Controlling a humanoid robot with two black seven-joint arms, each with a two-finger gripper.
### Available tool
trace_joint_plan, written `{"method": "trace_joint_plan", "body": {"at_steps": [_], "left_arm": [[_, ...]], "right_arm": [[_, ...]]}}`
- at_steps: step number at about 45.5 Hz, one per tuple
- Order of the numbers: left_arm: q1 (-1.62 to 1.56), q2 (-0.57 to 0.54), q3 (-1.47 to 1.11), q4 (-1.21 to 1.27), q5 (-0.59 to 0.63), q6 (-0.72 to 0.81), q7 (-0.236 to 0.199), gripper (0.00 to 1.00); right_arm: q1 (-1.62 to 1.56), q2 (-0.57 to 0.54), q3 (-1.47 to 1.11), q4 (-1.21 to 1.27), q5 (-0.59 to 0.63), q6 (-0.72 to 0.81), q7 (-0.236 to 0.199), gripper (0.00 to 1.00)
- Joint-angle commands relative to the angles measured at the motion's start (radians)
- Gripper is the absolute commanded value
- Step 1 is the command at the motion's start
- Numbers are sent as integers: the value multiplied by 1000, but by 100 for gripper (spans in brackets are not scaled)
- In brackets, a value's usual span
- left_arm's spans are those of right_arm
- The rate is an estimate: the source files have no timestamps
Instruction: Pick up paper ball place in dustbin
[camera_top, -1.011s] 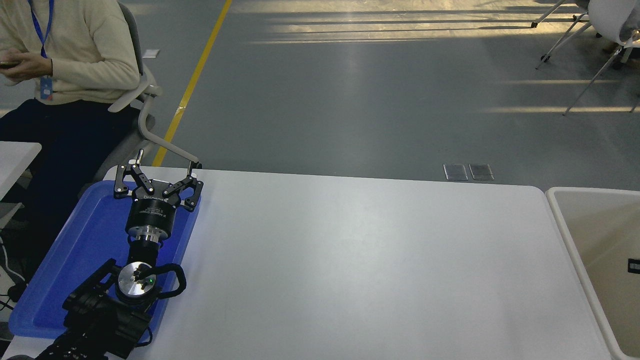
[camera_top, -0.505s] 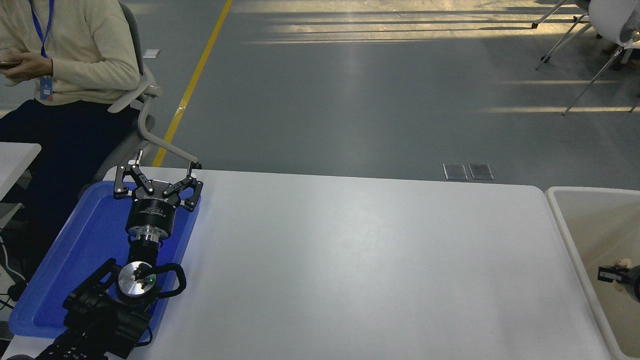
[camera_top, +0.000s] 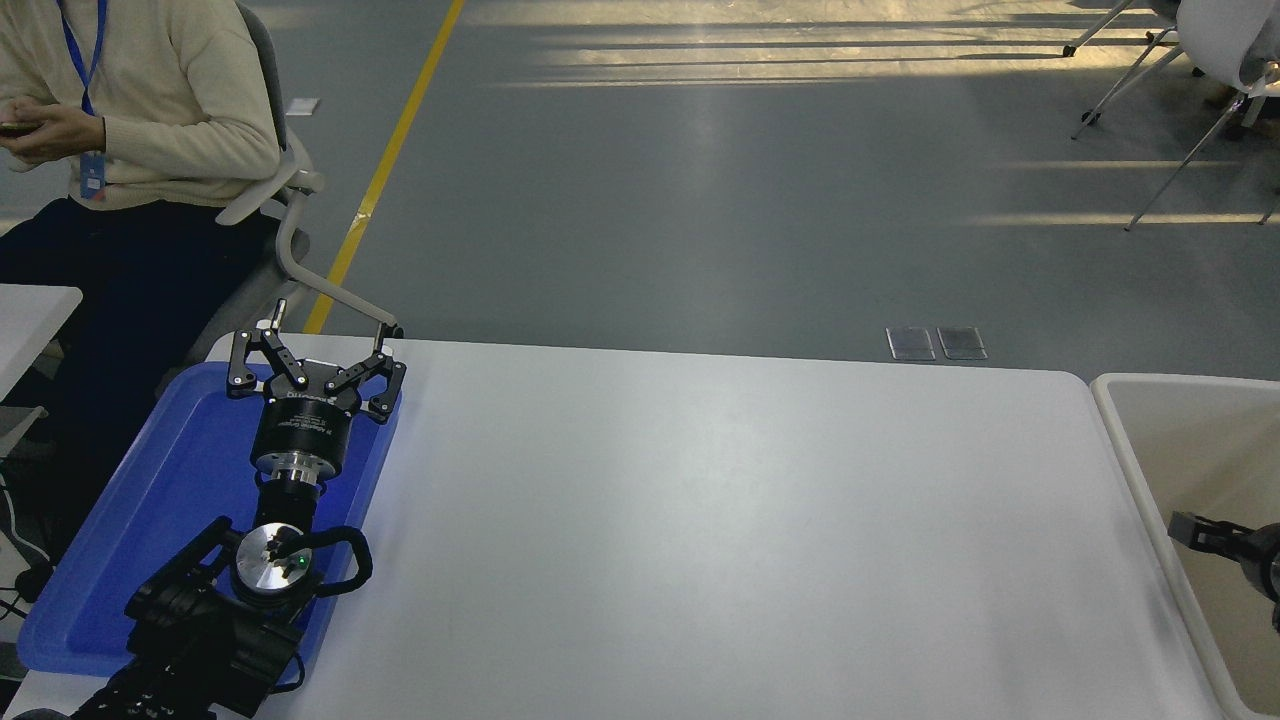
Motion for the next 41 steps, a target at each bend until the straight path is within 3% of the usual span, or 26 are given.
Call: {"method": "trace_joint_plan", "body": {"at_steps": [1, 8, 22, 32, 41], "left_arm": [[0, 0, 0, 0, 0, 0, 0, 100], [0, 0, 0, 0, 0, 0, 0, 100], [0, 0, 0, 0, 0, 0, 0, 100], [0, 0, 0, 0, 0, 0, 0, 100], [0, 0, 0, 0, 0, 0, 0, 100]], "right_arm": [[58, -1, 127, -4, 82, -1, -3, 100], [116, 2, 208, 1, 205, -2, -1, 100], [209, 5, 544, 44, 325, 9, -3, 100], [224, -35, 905, 243, 336, 15, -3, 100], [196, -79, 1068, 487, 392, 15, -3, 100]]}}
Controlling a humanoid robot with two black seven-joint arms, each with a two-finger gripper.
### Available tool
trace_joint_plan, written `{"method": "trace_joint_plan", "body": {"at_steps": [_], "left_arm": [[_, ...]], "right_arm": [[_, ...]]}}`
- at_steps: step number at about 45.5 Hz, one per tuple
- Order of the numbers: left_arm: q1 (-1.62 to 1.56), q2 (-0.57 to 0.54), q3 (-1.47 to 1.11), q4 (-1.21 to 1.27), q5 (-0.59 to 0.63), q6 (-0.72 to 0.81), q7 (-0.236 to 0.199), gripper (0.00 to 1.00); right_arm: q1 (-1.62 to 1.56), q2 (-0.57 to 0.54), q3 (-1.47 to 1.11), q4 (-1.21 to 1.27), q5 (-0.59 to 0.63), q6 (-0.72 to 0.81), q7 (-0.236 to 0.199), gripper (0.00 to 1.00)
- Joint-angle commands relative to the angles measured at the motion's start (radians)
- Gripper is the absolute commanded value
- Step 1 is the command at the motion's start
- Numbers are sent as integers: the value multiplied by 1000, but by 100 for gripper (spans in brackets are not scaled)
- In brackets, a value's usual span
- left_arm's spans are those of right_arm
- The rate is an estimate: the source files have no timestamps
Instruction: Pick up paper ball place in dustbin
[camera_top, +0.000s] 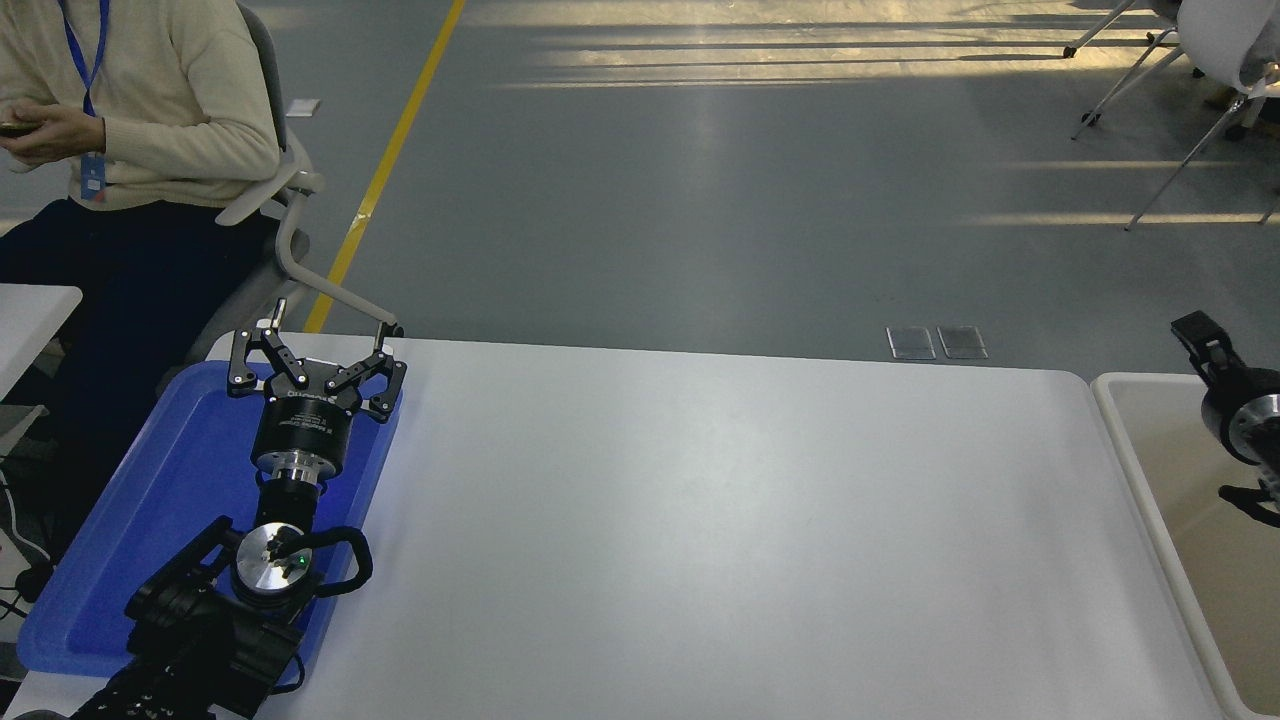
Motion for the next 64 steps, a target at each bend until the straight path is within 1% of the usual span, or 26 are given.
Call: {"method": "trace_joint_plan", "body": {"at_steps": [1, 9, 19, 24, 30, 38, 43, 48, 52, 64], "left_arm": [[0, 0, -1, 0, 0, 0, 0, 100], [0, 0, 1, 0, 0, 0, 0, 100], [0, 0, 1, 0, 0, 0, 0, 100], [0, 0, 1, 0, 0, 0, 0, 100], [0, 0, 1, 0, 0, 0, 0, 100], [0, 0, 1, 0, 0, 0, 0, 100], [0, 0, 1, 0, 0, 0, 0, 100], [0, 0, 1, 0, 0, 0, 0, 100], [0, 0, 1, 0, 0, 0, 0, 100], [0, 0, 1, 0, 0, 0, 0, 100]], "right_arm": [[-14, -44, 261, 265, 82, 3, 0, 100], [-31, -32, 310, 390, 240, 8, 2, 100], [-74, -2, 374, 513, 335, 103, 2, 100], [-126, 2, 413, 564, 358, 198, 2, 100], [-186, 42, 462, 568, 384, 311, 3, 100], [-277, 108, 541, 567, 389, 416, 11, 100], [-332, 157, 600, 564, 389, 440, 12, 100], [-372, 185, 643, 562, 389, 470, 12, 100], [-379, 203, 650, 553, 387, 464, 12, 100], [-401, 221, 652, 495, 387, 470, 15, 100]]}}
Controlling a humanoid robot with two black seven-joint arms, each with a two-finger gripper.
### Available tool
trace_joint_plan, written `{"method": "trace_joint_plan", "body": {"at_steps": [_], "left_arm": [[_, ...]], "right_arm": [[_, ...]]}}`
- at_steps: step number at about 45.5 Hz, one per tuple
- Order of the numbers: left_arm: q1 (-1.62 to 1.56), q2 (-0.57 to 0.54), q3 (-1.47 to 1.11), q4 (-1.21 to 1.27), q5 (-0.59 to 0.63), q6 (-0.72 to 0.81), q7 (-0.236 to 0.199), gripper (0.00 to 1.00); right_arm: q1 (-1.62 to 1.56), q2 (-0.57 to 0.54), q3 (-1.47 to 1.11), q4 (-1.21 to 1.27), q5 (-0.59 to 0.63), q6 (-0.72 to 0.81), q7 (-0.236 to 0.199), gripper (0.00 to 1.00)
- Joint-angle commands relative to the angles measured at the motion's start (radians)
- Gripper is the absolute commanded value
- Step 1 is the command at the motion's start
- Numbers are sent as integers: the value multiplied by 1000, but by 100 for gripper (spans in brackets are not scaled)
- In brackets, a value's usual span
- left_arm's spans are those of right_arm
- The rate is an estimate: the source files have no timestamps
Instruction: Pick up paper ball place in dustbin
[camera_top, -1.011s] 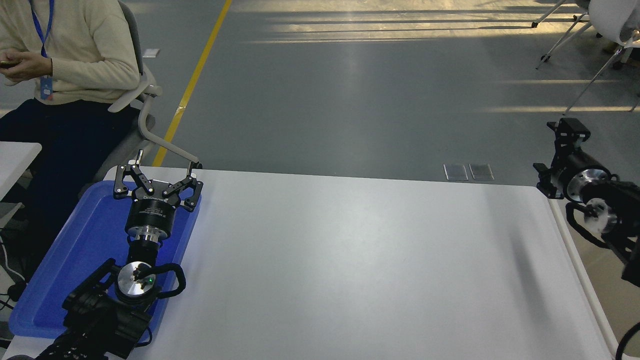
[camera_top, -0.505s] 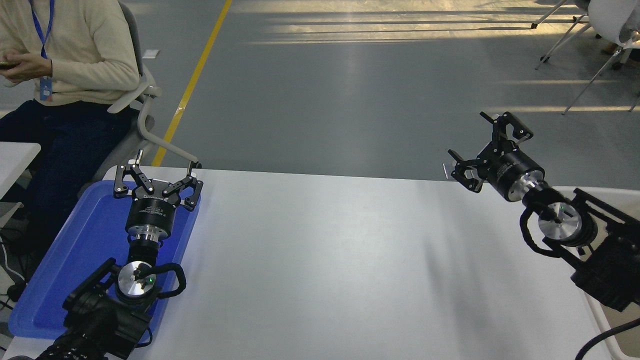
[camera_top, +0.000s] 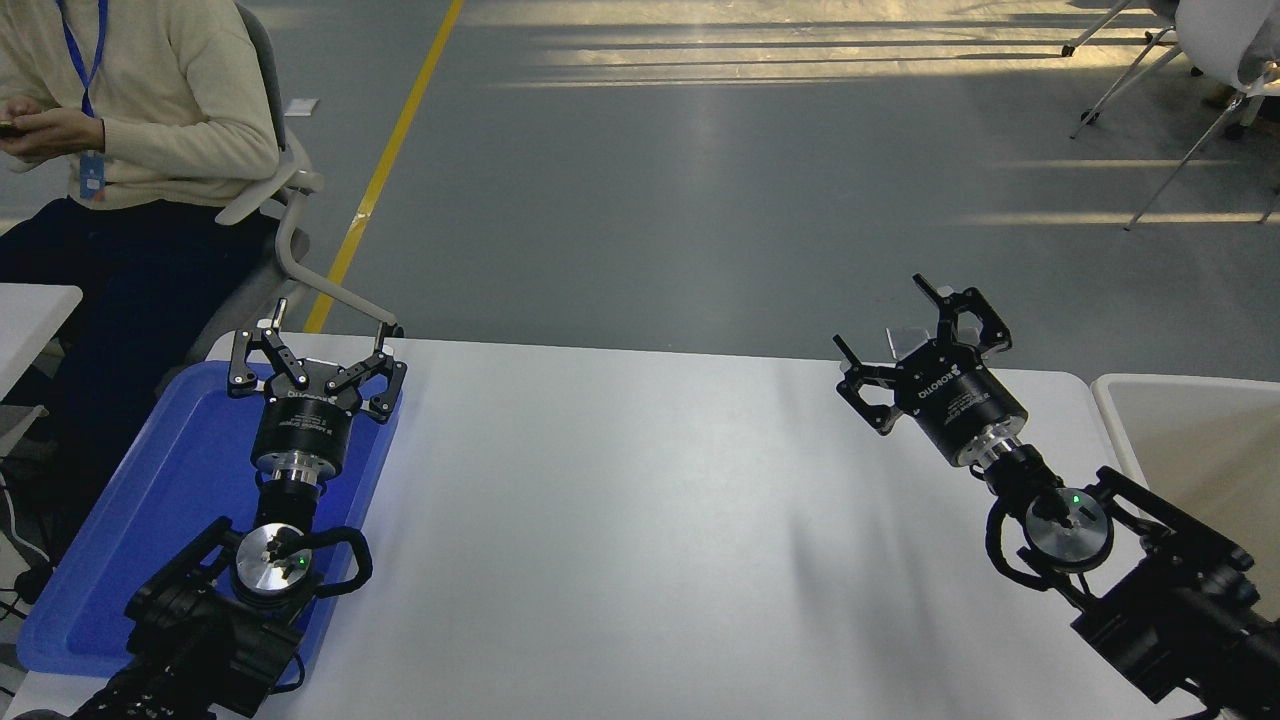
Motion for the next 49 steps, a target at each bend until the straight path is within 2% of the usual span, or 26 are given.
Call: {"method": "trace_joint_plan", "body": {"at_steps": [1, 15, 49], "left_arm": [[0, 0, 0, 0, 0, 0, 0, 100], [0, 0, 0, 0, 0, 0, 0, 100], [0, 0, 0, 0, 0, 0, 0, 100]], "right_arm": [[-33, 32, 22, -58, 1, 20, 1, 100], [-39, 47, 22, -170, 1, 100, 1, 100], [-31, 46, 16, -245, 1, 106, 1, 100]]}}
